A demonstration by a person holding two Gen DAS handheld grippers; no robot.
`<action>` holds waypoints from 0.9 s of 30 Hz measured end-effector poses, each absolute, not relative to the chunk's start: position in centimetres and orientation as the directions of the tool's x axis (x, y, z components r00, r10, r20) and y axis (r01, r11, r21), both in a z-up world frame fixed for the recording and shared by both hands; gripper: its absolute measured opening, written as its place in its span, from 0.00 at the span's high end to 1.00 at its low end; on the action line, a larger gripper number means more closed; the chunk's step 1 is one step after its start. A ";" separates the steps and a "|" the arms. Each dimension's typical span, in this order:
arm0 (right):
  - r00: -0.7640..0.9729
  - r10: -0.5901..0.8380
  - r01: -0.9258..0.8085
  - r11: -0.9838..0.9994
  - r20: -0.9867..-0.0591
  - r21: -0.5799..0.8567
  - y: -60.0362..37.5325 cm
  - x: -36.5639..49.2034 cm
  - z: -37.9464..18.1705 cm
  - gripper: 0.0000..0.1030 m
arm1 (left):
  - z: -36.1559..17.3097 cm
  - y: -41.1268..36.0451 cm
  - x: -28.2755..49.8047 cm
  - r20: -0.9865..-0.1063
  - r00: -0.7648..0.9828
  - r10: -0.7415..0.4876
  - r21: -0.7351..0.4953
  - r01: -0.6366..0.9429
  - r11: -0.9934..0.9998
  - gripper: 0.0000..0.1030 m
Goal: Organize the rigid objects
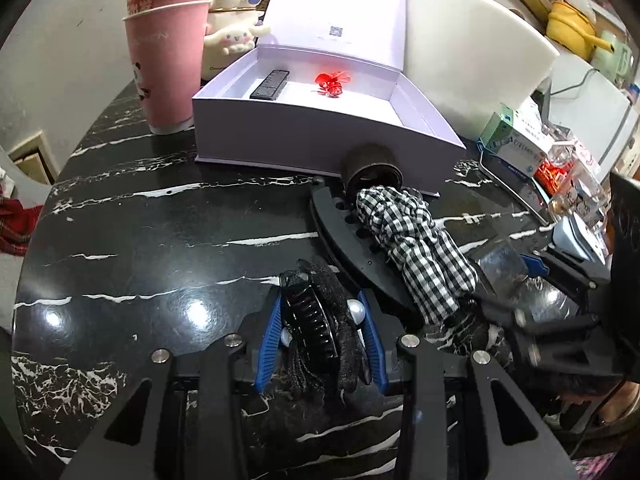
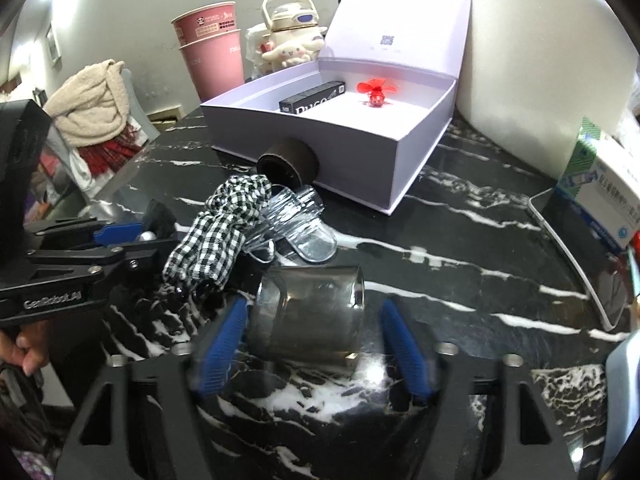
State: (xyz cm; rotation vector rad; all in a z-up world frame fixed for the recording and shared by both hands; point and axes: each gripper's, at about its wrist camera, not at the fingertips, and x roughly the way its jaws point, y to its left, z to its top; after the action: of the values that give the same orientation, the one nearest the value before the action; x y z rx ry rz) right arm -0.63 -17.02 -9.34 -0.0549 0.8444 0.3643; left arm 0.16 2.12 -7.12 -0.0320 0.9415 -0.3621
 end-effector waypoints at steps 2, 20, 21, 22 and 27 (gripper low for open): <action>0.617 0.266 -0.333 0.941 -0.740 0.061 -16.8 -0.8 -9.4 0.53 | -7.1 2.2 0.1 -0.781 0.533 -0.324 -0.191 0.291 0.937 0.65; 0.599 0.318 -0.293 0.941 -0.735 0.168 -18.9 -1.6 -8.6 0.58 | -5.1 3.3 -0.6 -0.751 0.558 -0.352 -0.228 0.280 0.932 0.65; 0.600 0.316 -0.293 0.942 -0.735 0.166 -19.0 -1.6 -8.6 0.58 | -4.9 3.3 -0.7 -0.751 0.562 -0.346 -0.226 0.274 0.935 0.65; 0.600 0.311 -0.291 0.943 -0.737 0.162 -19.0 -1.8 -8.5 0.58 | -4.8 3.3 -0.7 -0.753 0.564 -0.339 -0.219 0.270 0.937 0.65; 0.601 0.312 -0.285 0.944 -0.736 0.167 -19.4 -2.3 -7.9 0.58 | -3.8 2.8 -0.7 -0.756 0.567 -0.327 -0.199 0.277 0.940 0.65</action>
State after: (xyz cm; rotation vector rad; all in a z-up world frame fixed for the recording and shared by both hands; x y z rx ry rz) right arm -2.28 -19.40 -7.86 0.0330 0.8587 0.3461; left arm -0.66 2.82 -3.83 -0.0608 0.9008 -0.3551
